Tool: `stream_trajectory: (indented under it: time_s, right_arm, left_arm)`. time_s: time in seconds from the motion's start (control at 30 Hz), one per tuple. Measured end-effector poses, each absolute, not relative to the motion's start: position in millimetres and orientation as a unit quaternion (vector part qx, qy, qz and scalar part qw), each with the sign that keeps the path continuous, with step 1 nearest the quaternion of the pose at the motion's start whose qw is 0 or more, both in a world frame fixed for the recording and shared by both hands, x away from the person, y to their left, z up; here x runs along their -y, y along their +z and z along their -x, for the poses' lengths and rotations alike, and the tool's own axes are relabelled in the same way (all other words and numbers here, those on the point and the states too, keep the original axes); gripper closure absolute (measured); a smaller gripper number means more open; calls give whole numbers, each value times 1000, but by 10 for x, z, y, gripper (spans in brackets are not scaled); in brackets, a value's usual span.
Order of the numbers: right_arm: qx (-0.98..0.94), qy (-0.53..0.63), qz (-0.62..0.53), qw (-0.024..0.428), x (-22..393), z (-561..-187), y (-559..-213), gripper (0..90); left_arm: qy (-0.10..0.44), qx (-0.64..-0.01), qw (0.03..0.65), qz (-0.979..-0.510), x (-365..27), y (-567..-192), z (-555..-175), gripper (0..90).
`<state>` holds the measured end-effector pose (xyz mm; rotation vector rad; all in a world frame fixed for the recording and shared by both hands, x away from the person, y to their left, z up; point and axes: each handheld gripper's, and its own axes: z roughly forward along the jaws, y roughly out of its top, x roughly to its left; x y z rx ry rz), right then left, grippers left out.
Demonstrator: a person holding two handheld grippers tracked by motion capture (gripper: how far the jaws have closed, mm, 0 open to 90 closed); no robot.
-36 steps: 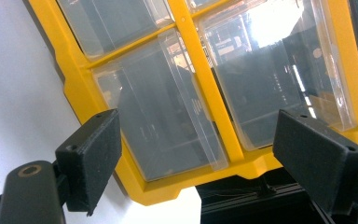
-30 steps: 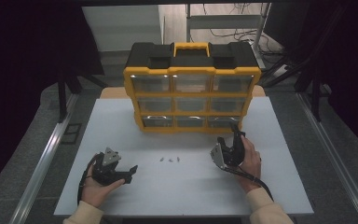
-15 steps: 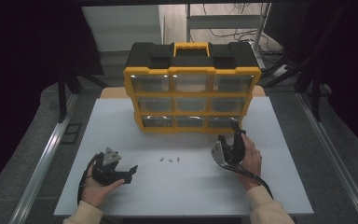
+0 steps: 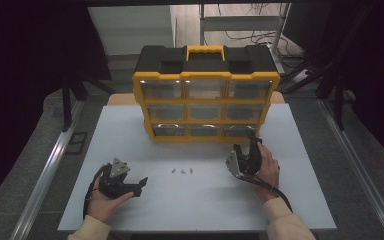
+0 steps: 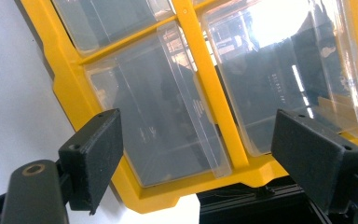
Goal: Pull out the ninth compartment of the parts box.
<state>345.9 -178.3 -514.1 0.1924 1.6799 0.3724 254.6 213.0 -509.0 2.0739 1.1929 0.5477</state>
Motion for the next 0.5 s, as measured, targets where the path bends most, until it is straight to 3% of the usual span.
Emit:
stream_trajectory:
  time_s: [0.5]
  right_arm:
    - [-740, 161, -86, 648, 1774, -3516, -5151, 172]
  left_arm:
    - [209, -456, 337, -796, -2129, -5090, -2549, 99]
